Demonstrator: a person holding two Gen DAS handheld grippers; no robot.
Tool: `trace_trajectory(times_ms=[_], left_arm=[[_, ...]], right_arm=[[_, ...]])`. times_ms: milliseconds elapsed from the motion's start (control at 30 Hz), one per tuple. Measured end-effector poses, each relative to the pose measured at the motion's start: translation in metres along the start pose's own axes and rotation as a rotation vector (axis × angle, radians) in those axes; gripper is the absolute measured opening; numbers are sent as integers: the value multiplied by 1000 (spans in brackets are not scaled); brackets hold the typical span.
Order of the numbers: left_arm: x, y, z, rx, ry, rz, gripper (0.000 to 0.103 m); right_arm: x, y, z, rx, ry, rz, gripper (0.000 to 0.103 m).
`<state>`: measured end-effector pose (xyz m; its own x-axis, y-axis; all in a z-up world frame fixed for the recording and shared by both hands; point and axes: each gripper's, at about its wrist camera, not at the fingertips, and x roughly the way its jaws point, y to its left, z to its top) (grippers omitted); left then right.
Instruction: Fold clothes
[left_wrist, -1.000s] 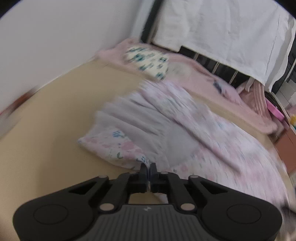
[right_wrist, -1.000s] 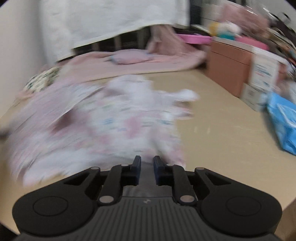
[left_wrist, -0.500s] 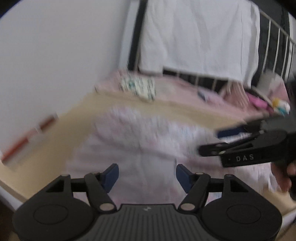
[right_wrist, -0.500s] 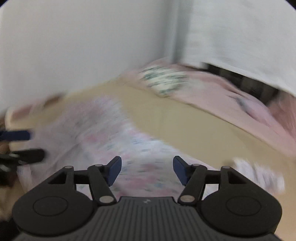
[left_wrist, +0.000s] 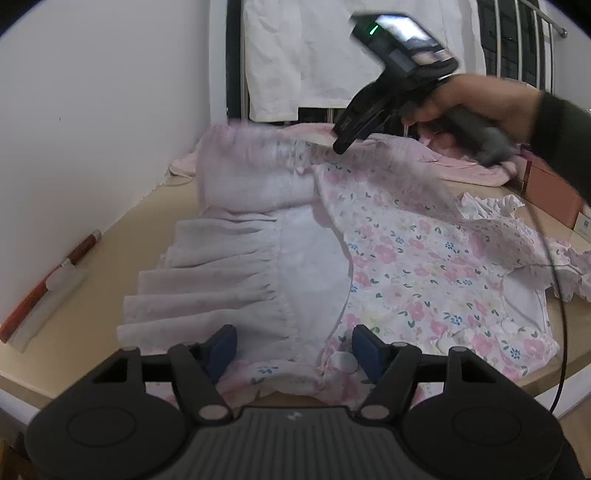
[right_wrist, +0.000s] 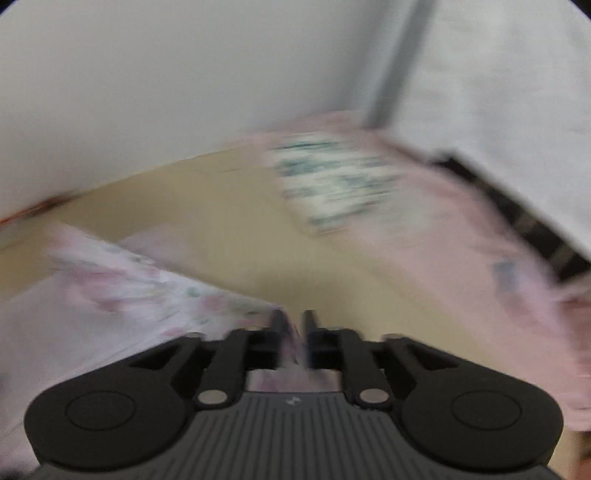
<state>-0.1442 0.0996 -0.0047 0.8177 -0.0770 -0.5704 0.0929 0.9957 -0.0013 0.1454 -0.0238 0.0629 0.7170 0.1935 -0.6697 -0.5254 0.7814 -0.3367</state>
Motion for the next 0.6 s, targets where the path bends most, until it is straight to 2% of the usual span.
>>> trace_trajectory(times_ms=[33,67,133,233,300,333,433,500,533,600], left_arm=[[0,1,0,0,4,1,70],[1,1,1,0,9,1,72],[1,4,1,-6,16,0,73],[1,11,7,-33,45,-34,73],[0,23,23,-112,50,-128,73],[-1,29,31,-152,52,-176,73],[14,41,78,-105,31,-210,73],[38,47,113,-59,46,-173,73],[58,52,130,-59,96,-169,74],[104,58,155,-69,227,-237,72]], right_arm=[[10,-7,5,5,2,-54,63],[15,-11,3,-1,8,-79,65],[7,-23,-8,16,-20,-122,65],[-28,-48,-36,87,-87,-158,65],[-52,-66,-61,144,-86,-122,65],[-60,-73,-73,171,-58,-79,65],[-75,-80,-117,263,8,11,64],[-80,-76,-140,304,24,29,64],[-82,-74,-150,320,25,34,64],[-83,-66,-159,343,16,70,64]])
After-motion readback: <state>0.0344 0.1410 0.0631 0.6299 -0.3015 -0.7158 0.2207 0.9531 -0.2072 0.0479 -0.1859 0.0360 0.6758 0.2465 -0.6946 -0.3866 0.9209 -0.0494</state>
